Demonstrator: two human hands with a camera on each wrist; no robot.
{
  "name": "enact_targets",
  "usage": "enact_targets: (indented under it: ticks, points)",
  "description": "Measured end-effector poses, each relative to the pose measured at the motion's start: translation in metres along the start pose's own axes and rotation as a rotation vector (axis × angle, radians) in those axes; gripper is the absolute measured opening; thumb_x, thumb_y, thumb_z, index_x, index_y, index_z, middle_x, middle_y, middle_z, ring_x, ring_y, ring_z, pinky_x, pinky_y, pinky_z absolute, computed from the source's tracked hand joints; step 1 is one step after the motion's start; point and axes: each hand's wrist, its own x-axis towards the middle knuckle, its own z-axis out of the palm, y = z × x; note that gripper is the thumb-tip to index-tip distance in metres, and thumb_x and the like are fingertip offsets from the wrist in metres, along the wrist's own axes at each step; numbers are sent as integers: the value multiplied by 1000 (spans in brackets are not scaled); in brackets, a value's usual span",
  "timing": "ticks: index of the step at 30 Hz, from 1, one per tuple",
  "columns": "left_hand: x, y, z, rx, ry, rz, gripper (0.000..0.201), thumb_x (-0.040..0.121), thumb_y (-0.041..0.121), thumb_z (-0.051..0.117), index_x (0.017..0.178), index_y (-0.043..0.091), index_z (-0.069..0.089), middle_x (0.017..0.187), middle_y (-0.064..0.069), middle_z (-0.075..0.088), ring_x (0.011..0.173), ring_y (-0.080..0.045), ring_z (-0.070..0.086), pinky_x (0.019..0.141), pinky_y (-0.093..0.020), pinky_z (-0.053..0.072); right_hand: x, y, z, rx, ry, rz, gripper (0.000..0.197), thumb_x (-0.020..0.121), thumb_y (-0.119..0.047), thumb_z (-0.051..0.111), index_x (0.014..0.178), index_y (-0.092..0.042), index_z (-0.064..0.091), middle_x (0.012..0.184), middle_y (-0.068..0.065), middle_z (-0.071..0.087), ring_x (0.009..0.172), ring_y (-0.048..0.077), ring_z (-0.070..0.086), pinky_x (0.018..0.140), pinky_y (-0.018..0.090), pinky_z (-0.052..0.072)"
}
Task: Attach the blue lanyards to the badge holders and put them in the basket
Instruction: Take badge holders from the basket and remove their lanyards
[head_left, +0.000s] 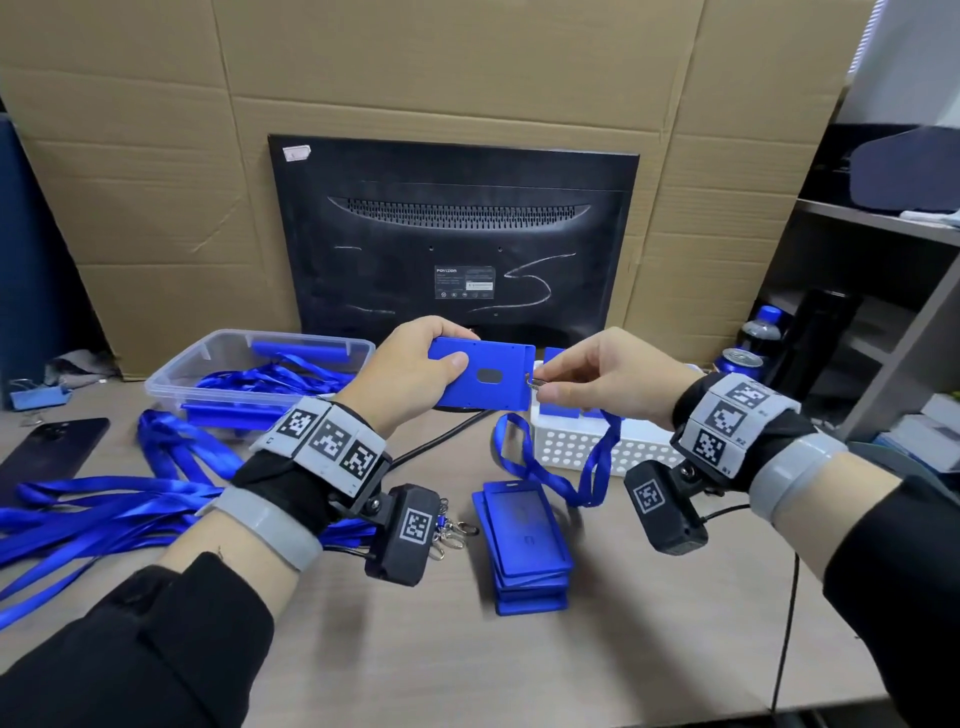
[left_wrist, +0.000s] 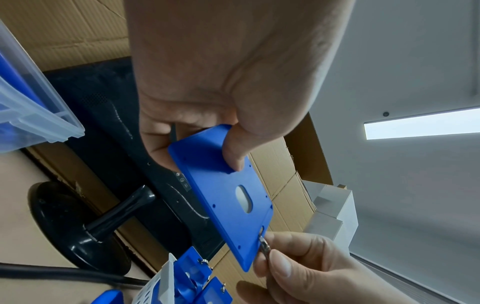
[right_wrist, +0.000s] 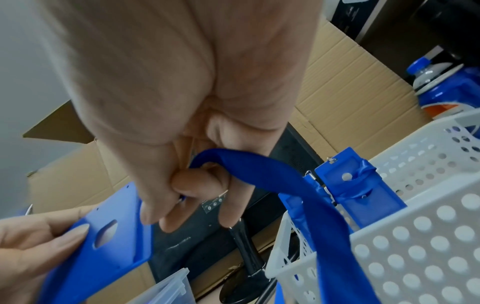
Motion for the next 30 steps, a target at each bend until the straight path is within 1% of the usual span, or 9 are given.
enact_targets:
  ticks: [4, 7, 11, 14, 18, 23, 26, 28, 30]
  points:
    - [0, 1, 2, -1, -26, 9, 16, 104, 12, 59, 113, 21, 67, 110, 0, 73, 100, -17, 71, 79, -30, 59, 1, 1, -2, -58, 39, -1, 17, 94, -16, 79, 94, -34, 80, 91, -2, 82, 82, 12, 70, 79, 28, 57]
    - [0, 3, 4, -2, -45, 26, 16, 104, 11, 59, 113, 21, 67, 111, -1, 73, 98, -16, 70, 76, -28, 56, 3, 0, -1, -123, 60, -1, 25, 94, -17, 77, 86, -41, 77, 88, -1, 81, 78, 12, 67, 79, 31, 55]
    - [1, 5, 8, 0, -19, 27, 15, 103, 11, 60, 113, 21, 67, 112, 0, 72, 96, -13, 68, 71, -25, 53, 2, -6, 0, -131, 110, 32, 27, 94, -17, 76, 81, -40, 77, 84, 5, 80, 66, 11, 64, 68, 24, 54]
    - [1, 5, 11, 9, -1, 33, 15, 102, 11, 62, 113, 20, 68, 114, 0, 71, 100, -16, 68, 70, -25, 52, 1, -10, 3, -153, 130, 78, 16, 95, -16, 74, 86, -28, 80, 80, 1, 80, 58, 6, 68, 52, 15, 47]
    - [0, 7, 16, 29, -10, 47, 17, 100, 9, 63, 115, 18, 68, 114, 0, 70, 93, -10, 65, 65, -20, 49, 2, -12, 7, -140, 165, 146, 16, 95, -14, 68, 87, -17, 82, 75, 2, 80, 68, 15, 78, 83, 44, 65]
    - [1, 10, 21, 38, -11, 41, 17, 100, 8, 63, 115, 17, 67, 116, 0, 69, 89, -9, 65, 63, -20, 47, 2, -15, 10, -82, 195, 203, 16, 95, -11, 69, 86, -13, 81, 75, 3, 80, 70, 16, 79, 90, 54, 62]
    - [1, 9, 23, 67, 1, 35, 16, 101, 8, 61, 114, 16, 66, 112, 0, 67, 88, -9, 62, 62, -21, 46, 2, -18, 12, -101, 205, 218, 16, 94, -10, 69, 85, -15, 81, 73, 1, 80, 70, 13, 78, 88, 47, 64]
    - [1, 10, 23, 81, -8, 44, 16, 101, 7, 61, 111, 17, 67, 110, 2, 67, 88, -9, 63, 63, -21, 46, 1, -21, 12, -167, 206, 206, 22, 93, -9, 65, 86, -20, 82, 70, -1, 79, 67, 7, 76, 73, 31, 63]
    - [-1, 12, 24, 81, -42, 72, 18, 100, 5, 61, 109, 17, 70, 107, 5, 70, 87, -7, 64, 64, -18, 47, -1, -22, 8, -220, 187, 197, 30, 92, -6, 60, 88, -25, 84, 65, -3, 77, 60, 0, 72, 58, 18, 51]
